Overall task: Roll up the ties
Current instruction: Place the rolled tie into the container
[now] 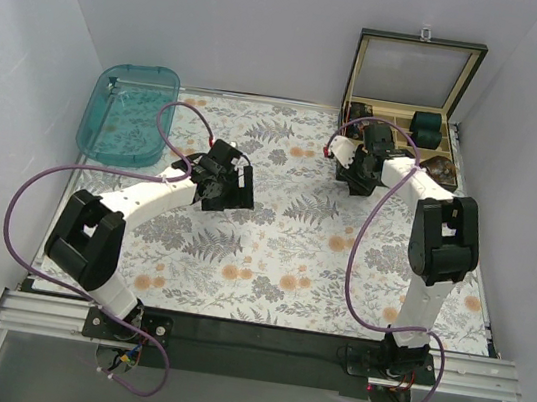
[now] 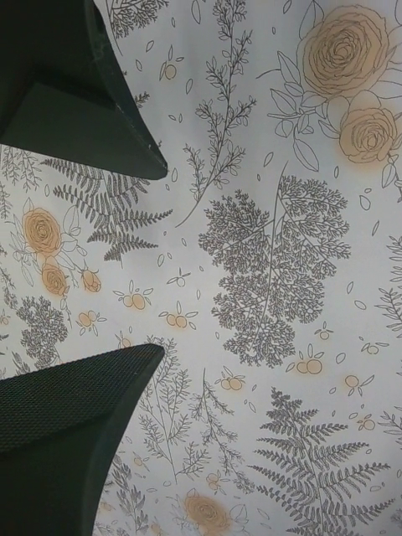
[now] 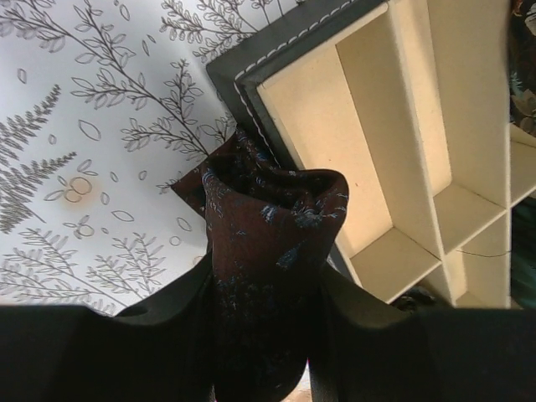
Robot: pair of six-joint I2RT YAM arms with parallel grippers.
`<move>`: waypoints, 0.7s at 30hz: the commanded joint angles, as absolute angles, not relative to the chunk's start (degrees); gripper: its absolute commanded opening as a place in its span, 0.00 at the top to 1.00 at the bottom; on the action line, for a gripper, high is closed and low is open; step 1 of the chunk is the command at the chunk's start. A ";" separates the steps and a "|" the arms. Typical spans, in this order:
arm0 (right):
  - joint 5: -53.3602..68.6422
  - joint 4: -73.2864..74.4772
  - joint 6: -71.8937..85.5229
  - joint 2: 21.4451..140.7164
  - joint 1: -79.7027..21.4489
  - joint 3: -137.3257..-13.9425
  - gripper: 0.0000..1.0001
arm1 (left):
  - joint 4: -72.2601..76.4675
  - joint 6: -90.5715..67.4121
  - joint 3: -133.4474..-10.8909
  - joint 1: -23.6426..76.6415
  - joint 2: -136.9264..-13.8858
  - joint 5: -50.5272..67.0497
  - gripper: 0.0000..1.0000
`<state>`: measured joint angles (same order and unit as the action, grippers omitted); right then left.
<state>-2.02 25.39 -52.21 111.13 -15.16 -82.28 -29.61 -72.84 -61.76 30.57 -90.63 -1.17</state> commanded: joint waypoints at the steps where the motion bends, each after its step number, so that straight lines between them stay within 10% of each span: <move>1: -5.54 18.37 -60.19 108.11 -14.85 -83.94 0.99 | -30.93 -72.77 -61.61 30.24 -87.27 -3.51 0.27; 21: -3.69 15.29 -68.55 105.29 -14.85 -84.64 0.99 | -31.46 -73.13 -62.93 30.32 -90.35 -2.73 0.27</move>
